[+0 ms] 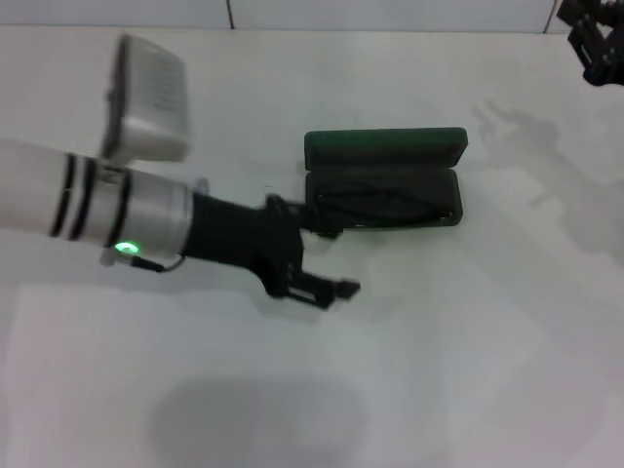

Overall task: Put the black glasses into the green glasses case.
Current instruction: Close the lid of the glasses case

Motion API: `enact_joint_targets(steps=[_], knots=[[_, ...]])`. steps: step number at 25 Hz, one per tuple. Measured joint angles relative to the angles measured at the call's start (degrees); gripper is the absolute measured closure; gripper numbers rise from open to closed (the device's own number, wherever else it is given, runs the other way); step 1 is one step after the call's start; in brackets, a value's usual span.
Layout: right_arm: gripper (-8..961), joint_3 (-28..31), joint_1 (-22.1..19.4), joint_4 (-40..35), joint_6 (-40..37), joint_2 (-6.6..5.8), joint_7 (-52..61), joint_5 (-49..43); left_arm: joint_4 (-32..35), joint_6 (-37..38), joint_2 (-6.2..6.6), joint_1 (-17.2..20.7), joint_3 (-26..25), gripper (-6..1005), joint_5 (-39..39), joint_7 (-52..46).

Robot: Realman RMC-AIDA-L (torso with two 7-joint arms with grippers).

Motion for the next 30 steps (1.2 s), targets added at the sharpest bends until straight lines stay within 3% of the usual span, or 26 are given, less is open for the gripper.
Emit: enact_joint_targets(steps=[9,15,30], knots=[[792,-0.26,-0.61,1.44,-5.48,0.27,0.10,0.97,-2.38,-4.63,-0.50,-5.11,6.74,173,2.46,-5.72],[791,-0.25,-1.52,2.71,-9.70,0.20,-0.22,1.00,-2.32,-10.44,-0.26,-8.30,14.74,173,2.81,-13.04],[789,-0.18,-2.46,3.23,-11.45,0.14,-1.66,0.72,-2.49,-13.43,-0.64,-10.51,16.36,174,2.59,-13.44]])
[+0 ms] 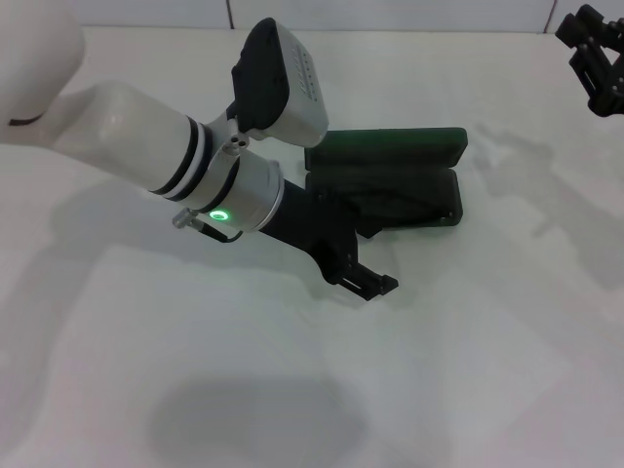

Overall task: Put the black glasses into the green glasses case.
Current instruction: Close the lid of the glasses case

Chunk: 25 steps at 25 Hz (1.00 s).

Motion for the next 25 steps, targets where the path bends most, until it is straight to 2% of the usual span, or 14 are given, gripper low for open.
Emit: enact_joint_targets(steps=[7,25], knots=[[789,0.06,-0.62,0.01,-1.48,0.06,-1.29,0.29,0.00,-2.03,-0.03,-0.53,3.90,174,-0.05,-1.10],[786,0.44,-1.10,0.01,-1.60,0.07,-1.83,0.28,0.37,-6.81,-0.13,-0.96,7.10,173,-0.17,-3.04]])
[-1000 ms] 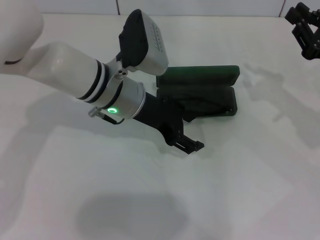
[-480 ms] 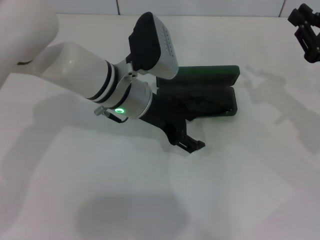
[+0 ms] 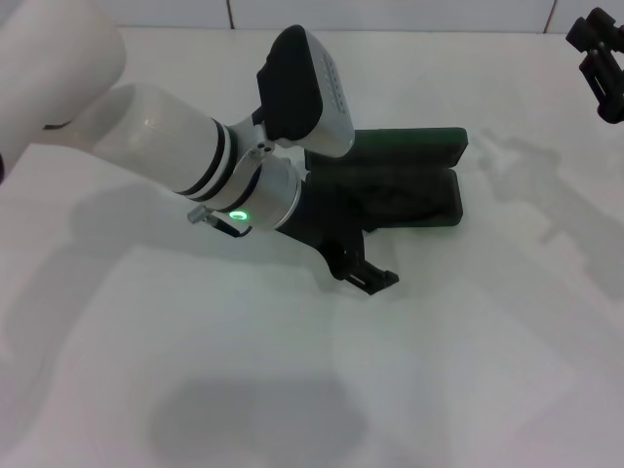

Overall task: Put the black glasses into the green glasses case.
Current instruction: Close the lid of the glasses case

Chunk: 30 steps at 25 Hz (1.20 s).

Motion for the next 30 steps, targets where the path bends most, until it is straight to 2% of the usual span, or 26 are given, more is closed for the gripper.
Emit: enact_joint_targets(steps=[15,21,30], knots=[[784,0.09,-0.18,0.09,-0.06,-0.16,-0.02,0.00,0.96,-2.24,0.24,-0.02,-0.94,173,-2.28,-0.39],[783,0.09,-0.17,0.09,-0.06,-0.16,-0.08,0.00,0.97,-2.53,0.29,0.22,-3.74,173,-2.49,-0.39],[782,0.09,-0.17,0.09,-0.42,-0.15,-0.41,0.00,0.77,-2.15,0.29,0.04,-3.12,174,-2.32,-0.20]])
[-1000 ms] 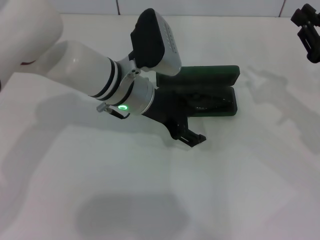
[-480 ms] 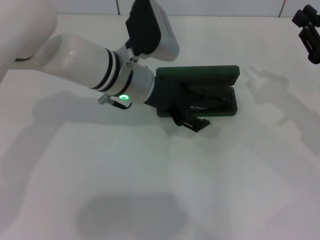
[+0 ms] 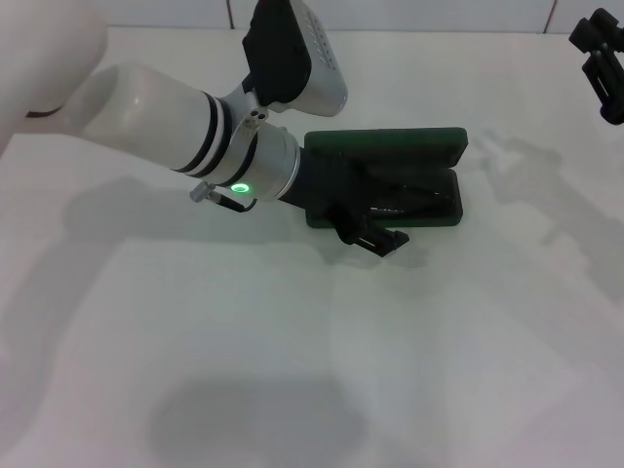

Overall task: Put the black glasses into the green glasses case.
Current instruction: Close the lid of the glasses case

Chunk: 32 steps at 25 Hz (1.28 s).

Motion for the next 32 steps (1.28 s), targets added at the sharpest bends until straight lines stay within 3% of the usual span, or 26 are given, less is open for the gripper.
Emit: enact_joint_targets(steps=[11,24,32], knots=[[781,-0.09,0.20,-0.05,-0.79,0.08,-0.47,0.01,-0.61,-0.25,-0.19,-1.55,3.52,174,-0.19,-0.24],[779,0.00,0.00,0.48,-1.78,0.13,-1.85,0.01,-3.26,-4.18,-0.23,-4.22,3.81,173,1.07,-2.73],[778,0.11,-0.01,0.52,-1.78,0.00,-1.94,0.08,-2.26,-4.01,-0.07,-3.87,3.31,174,0.55,-2.93]])
